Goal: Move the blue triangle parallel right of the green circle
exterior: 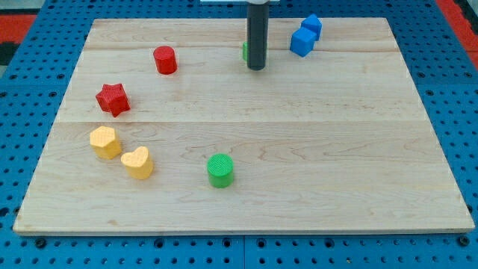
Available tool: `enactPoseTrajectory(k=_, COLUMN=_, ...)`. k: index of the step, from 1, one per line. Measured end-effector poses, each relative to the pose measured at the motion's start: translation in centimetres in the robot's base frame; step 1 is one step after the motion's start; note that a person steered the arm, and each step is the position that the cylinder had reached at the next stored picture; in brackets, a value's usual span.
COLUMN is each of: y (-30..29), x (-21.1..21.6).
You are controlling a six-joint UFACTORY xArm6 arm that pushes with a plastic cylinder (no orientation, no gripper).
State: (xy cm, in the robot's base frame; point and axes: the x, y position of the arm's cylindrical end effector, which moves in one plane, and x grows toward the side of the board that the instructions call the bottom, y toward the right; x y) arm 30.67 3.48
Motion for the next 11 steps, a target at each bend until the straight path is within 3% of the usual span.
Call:
enactPoseTrajectory(k=1, y=1.6, x=-0.6)
enactPoseTrajectory(k=2, y=6.1, x=2.7)
enactPoseTrajectory(k=3, y=13.6, x=1.6)
enactPoseTrajectory(k=4, y=20.8, x=-3.3)
enactPoseTrajectory(k=6, y=18.1, x=-11.5)
enactPoseTrajectory(k=8, y=7.6, x=-11.5)
enactPoseTrajectory(k=11, y=7.4, x=-7.9)
